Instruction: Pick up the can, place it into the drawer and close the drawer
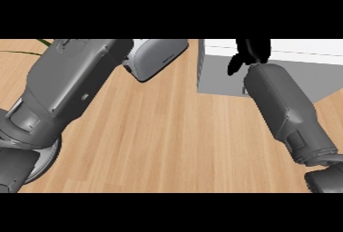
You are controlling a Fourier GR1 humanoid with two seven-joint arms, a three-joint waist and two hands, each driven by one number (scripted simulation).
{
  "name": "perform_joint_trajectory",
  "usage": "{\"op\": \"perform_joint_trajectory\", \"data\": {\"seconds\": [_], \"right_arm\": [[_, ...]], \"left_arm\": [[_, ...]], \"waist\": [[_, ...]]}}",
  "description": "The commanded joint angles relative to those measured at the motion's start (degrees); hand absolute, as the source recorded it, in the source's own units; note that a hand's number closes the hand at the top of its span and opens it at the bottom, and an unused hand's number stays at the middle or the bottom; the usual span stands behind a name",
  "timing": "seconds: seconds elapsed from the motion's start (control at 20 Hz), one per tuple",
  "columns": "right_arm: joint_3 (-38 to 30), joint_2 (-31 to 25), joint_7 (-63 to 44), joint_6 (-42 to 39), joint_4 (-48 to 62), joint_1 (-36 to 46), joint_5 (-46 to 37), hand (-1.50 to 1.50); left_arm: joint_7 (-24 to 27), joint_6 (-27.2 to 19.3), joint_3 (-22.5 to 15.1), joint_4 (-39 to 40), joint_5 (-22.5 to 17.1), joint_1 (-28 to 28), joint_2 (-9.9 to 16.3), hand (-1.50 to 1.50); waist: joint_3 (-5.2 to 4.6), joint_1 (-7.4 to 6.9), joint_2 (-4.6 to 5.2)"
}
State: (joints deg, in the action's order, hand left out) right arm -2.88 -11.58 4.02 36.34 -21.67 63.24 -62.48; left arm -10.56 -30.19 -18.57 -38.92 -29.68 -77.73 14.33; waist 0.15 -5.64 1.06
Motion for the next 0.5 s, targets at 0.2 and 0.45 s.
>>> {"op": "perform_joint_trajectory", "data": {"seconds": [0.2, 0.45], "right_arm": [[-7.39, 1.21, 6.26, 0.92, 0.02, 5.48, 8.18, -1.5], [-9.69, -0.17, 11.47, -0.89, 0.25, 6.05, 10.71, -1.5]], "left_arm": [[-3.35, 0.24, -0.2, -6.31, -0.07, 3.84, 3.07, -1.5], [-3.28, 1.19, -0.64, -11.86, 0.4, 9.54, 6.16, -1.5]], "waist": [[0.04, -1.38, -0.17], [-0.06, -0.47, -0.47]]}}
